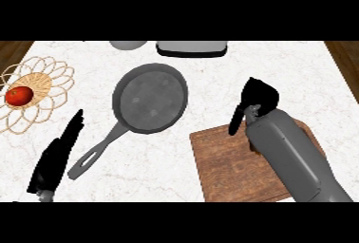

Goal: Pick the sweet potato from the cutting board and place it in the pan

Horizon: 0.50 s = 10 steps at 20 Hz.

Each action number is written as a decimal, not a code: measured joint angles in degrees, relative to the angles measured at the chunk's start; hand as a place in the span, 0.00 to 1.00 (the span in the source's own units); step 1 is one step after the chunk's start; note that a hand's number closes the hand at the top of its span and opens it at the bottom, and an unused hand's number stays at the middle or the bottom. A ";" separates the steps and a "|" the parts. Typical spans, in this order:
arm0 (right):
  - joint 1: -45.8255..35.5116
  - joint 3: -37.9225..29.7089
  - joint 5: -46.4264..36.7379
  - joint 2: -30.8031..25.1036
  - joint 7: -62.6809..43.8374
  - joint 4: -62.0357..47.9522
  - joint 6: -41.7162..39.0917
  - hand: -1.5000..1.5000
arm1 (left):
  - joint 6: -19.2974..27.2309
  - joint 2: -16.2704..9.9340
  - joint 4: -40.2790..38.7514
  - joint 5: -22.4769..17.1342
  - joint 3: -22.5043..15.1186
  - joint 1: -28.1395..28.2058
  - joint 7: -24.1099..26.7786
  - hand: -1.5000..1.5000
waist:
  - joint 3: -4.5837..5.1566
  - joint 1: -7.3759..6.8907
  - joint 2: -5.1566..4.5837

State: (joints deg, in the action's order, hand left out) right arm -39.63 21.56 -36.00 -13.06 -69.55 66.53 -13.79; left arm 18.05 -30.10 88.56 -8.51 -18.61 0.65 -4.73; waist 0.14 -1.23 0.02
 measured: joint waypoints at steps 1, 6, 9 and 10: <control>-0.40 -0.17 0.07 0.41 -0.09 -1.09 -0.46 0.00 | 0.16 0.06 0.07 0.23 -0.05 0.27 0.02 0.50 | 0.00 0.06 0.03; -2.75 -1.51 -0.39 3.02 0.06 -7.10 -1.80 0.00 | 0.00 0.18 0.51 0.40 0.49 0.60 -0.21 0.50 | -0.04 0.25 0.01; -3.36 -1.89 -1.13 4.62 -0.11 -9.69 -2.30 0.00 | -0.29 -0.15 0.76 0.39 1.16 0.19 -0.92 0.50 | -0.05 0.52 0.07; -3.29 -2.05 -1.43 4.68 -0.06 -10.68 -2.51 0.00 | -0.43 -0.20 0.64 0.35 1.34 0.70 -0.44 0.50 | -0.04 0.53 0.09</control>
State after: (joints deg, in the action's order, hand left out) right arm -42.92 19.51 -37.43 -8.38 -69.61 55.85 -16.30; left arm 17.61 -30.30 89.20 -8.17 -17.27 1.35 -5.17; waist 0.09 -0.70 0.11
